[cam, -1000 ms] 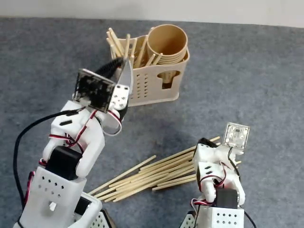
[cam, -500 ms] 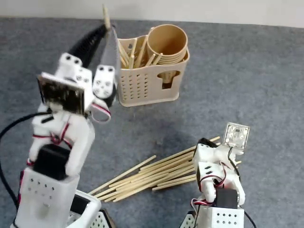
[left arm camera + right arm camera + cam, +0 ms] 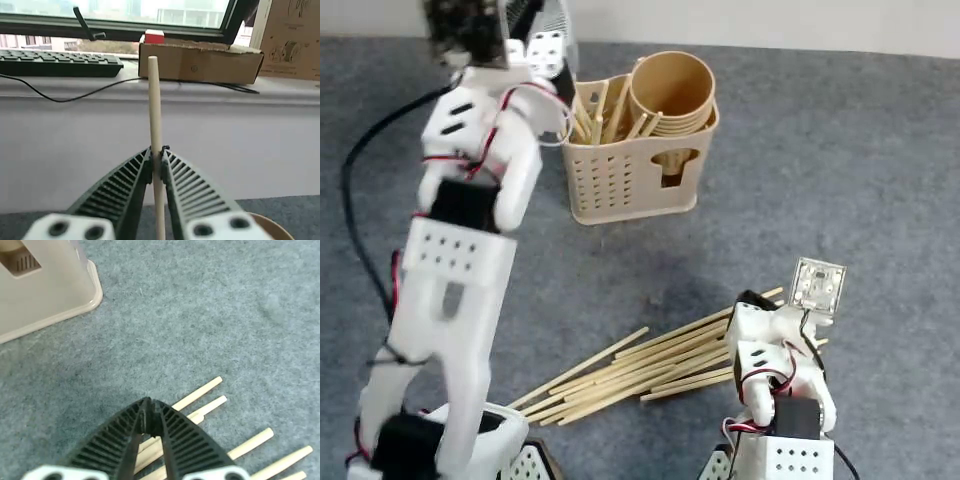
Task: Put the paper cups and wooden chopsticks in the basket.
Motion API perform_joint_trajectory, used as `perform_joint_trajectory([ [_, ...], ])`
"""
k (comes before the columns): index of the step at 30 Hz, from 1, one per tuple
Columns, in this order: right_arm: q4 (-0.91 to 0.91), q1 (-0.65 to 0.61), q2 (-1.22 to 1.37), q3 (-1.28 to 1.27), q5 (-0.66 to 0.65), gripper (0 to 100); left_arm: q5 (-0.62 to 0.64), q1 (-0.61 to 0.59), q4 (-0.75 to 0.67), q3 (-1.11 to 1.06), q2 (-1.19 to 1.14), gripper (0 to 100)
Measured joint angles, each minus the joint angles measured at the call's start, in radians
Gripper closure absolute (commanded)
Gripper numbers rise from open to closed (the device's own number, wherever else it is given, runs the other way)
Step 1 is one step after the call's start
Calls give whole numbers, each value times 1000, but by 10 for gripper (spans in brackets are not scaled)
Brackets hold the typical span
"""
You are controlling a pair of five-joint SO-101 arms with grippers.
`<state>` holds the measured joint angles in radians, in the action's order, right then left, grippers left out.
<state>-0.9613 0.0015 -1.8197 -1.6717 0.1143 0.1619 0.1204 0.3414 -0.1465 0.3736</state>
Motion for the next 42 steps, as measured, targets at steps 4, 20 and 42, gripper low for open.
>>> perform_joint_trajectory([
  [4, 0, 0, 0, 0, 0, 993, 0, -3, 0, 12, -74, 994],
  [20, 0, 0, 0, 0, 0, 993, 8, -3, 173, 66, -110, 876],
  [42, 0, 0, 0, 0, 0, 993, 8, 28, 704, 206, 3, 861],
])
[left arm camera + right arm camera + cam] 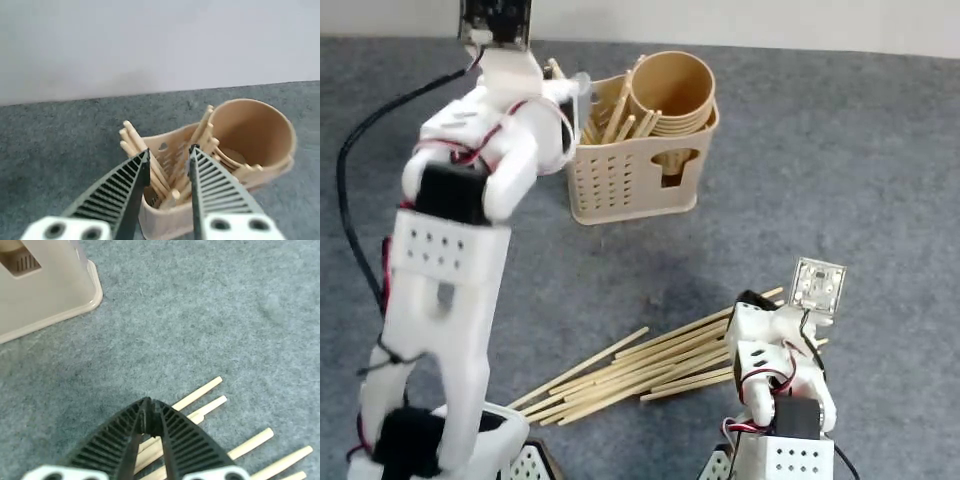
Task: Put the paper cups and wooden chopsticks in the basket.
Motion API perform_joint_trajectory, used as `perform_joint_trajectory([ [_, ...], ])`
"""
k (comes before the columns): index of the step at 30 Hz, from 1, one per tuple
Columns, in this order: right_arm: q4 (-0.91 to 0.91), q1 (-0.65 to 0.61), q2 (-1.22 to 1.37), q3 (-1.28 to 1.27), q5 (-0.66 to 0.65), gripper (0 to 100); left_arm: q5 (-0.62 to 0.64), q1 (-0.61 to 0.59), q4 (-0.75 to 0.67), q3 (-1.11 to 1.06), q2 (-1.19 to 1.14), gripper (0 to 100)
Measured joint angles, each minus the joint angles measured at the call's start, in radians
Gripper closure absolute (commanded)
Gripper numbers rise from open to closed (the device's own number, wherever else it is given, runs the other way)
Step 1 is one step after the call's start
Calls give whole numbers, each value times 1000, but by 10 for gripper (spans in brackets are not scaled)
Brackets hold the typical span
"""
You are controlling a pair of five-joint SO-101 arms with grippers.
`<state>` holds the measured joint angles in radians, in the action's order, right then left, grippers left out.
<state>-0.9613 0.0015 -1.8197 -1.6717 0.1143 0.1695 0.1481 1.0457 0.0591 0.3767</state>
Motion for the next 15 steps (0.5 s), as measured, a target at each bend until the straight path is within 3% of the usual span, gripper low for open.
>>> perform_joint_trajectory([
  [7, 0, 0, 0, 0, 0, 993, -66, 126, 55, -189, 195, 917],
  [15, 0, 0, 0, 0, 0, 993, -141, 167, 55, -454, 344, 920],
])
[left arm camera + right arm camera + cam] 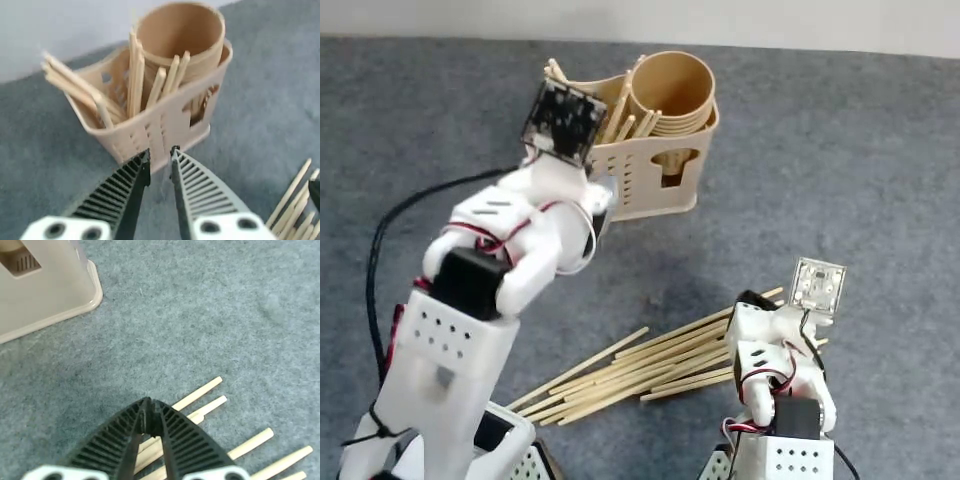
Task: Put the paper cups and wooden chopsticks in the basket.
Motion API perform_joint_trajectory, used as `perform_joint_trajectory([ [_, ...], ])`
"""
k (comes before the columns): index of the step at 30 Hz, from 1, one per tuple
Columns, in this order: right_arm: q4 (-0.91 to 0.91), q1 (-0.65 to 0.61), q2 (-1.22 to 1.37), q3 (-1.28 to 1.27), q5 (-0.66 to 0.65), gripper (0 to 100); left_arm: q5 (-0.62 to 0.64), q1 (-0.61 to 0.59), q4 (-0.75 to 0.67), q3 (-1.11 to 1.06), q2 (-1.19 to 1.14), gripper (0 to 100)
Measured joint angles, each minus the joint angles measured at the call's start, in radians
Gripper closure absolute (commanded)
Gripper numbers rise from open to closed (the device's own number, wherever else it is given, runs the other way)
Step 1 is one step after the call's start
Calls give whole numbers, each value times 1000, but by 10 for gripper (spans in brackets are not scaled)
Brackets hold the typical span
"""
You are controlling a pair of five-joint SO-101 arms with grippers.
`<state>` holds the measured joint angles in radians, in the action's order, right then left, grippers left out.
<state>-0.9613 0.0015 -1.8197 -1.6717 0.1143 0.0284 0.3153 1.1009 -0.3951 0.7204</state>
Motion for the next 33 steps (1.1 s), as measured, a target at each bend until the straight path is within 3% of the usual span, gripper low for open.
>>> perform_joint_trajectory([
  [5, 0, 0, 0, 0, 0, 993, -2, 2, 0, -138, 20, 923],
  [14, 0, 0, 0, 0, 0, 993, -117, 123, 0, -404, 20, 919],
  [21, 0, 0, 0, 0, 0, 993, -209, 189, -2, -480, 20, 919],
  [33, 0, 3, 0, 0, 0, 993, -219, 279, -51, -563, -81, 867],
])
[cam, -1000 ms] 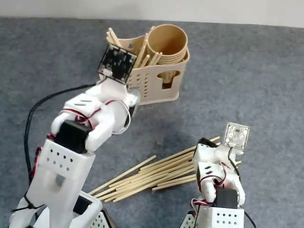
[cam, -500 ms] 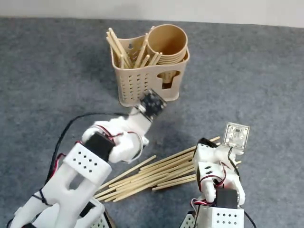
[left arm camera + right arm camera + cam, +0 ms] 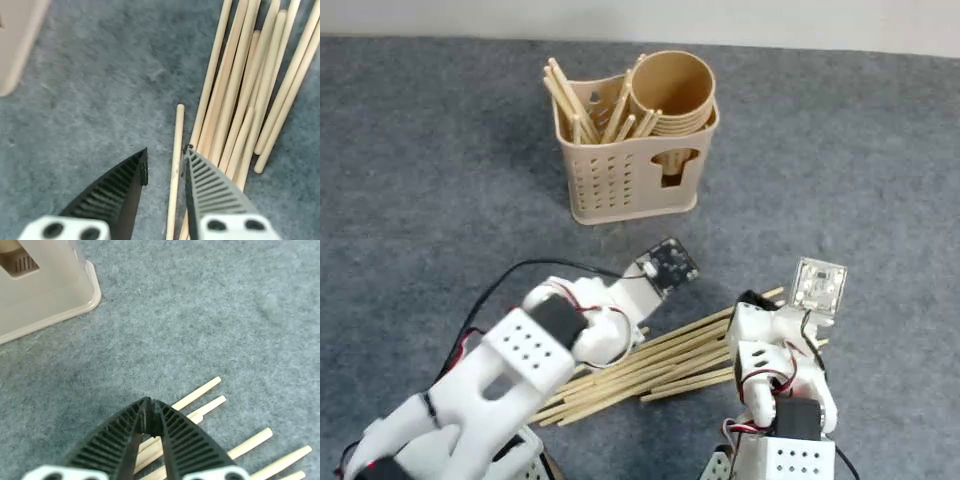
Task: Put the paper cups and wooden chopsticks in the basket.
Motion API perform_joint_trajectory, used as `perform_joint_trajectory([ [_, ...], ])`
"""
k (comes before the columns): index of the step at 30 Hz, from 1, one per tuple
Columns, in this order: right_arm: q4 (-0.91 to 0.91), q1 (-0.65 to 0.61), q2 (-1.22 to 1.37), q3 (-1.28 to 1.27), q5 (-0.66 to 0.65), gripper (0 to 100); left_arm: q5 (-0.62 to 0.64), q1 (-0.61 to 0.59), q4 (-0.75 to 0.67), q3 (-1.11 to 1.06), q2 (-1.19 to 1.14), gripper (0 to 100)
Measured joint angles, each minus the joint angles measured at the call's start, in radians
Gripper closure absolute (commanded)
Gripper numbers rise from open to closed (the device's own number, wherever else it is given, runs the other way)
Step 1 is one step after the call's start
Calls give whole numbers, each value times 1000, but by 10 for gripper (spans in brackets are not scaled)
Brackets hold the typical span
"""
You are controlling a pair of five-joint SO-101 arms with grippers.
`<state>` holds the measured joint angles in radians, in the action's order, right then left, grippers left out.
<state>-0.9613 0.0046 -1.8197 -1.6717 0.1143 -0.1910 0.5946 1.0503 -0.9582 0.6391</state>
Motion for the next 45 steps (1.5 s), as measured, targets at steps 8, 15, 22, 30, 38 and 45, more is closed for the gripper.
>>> perform_joint_trajectory([
  [8, 0, 0, 0, 0, 0, 993, 0, 2, -12, 132, -365, 895],
  [15, 0, 0, 0, 0, 0, 993, 0, 3, -14, 195, -480, 895],
  [22, 0, 0, 0, 0, 0, 993, 2, 3, -17, 207, -494, 895],
  [30, 0, 0, 0, 0, 0, 993, 2, -14, -51, 207, -540, 896],
  [38, 0, 0, 0, 0, 0, 993, 0, -14, 15, 361, -704, 995],
  [45, 0, 0, 0, 0, 0, 993, 3, -12, 40, 410, -755, 994],
])
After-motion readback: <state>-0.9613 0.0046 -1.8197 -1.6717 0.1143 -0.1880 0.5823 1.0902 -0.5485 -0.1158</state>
